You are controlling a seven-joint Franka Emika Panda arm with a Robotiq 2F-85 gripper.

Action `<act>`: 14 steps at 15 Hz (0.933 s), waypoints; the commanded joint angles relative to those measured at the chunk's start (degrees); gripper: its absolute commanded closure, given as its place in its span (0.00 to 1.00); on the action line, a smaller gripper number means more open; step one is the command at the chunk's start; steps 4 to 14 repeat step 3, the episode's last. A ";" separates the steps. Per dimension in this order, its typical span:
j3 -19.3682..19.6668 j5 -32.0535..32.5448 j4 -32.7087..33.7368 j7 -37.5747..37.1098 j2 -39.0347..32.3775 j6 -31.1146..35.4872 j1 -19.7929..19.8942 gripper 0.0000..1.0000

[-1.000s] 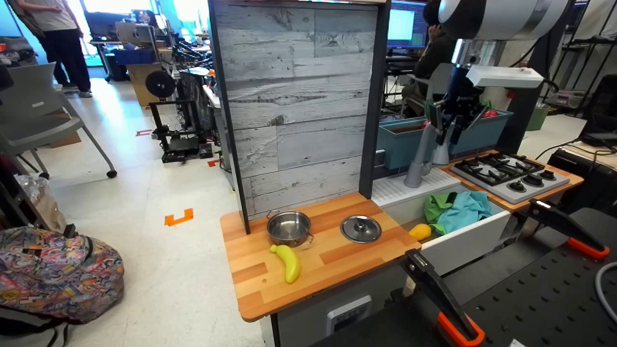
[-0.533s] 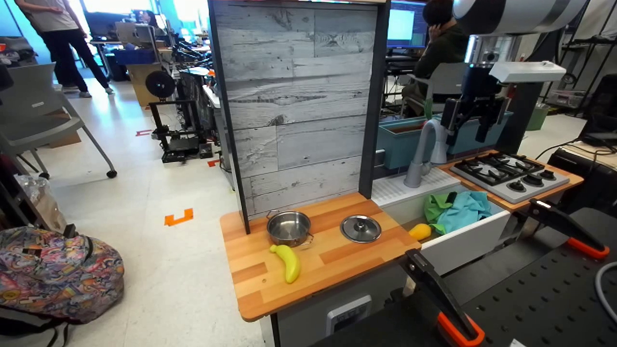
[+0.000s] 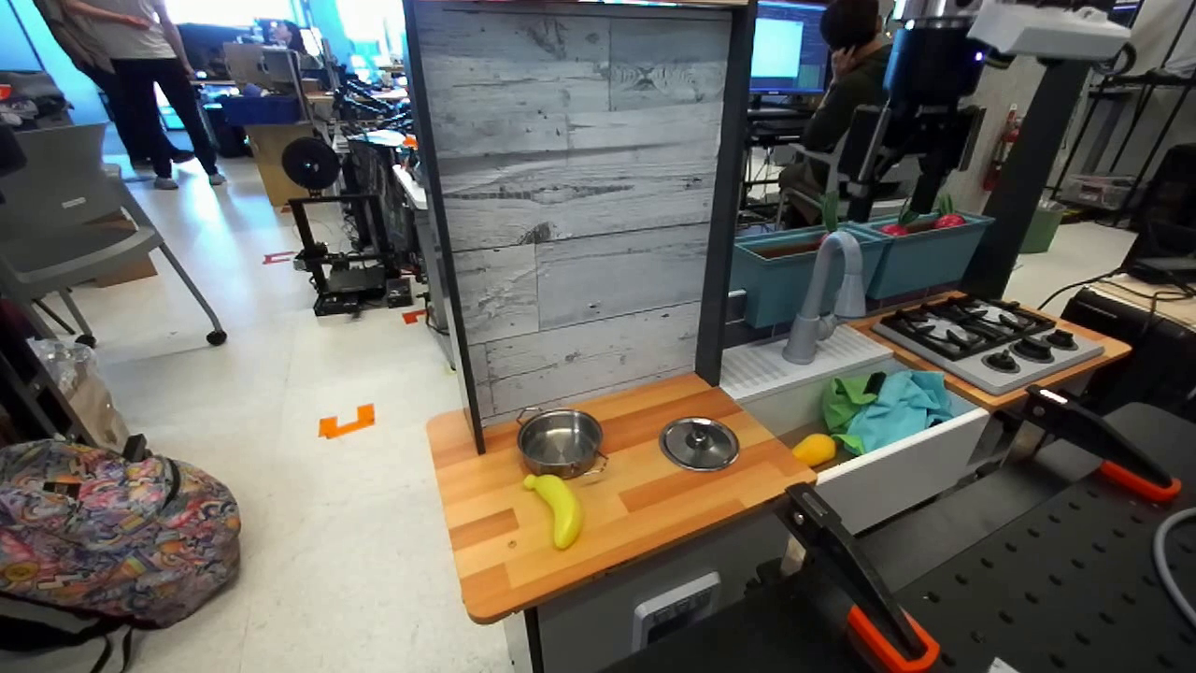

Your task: Remove the lid from the pot

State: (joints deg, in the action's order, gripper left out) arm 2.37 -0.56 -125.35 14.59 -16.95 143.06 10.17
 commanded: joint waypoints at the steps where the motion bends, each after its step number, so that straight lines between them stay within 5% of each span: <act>1: 0.24 -0.19 -1.00 0.08 1.56 -0.35 -0.84 0.00; 14: 0.23 -0.21 -2.18 0.09 2.80 -0.37 -0.96 0.00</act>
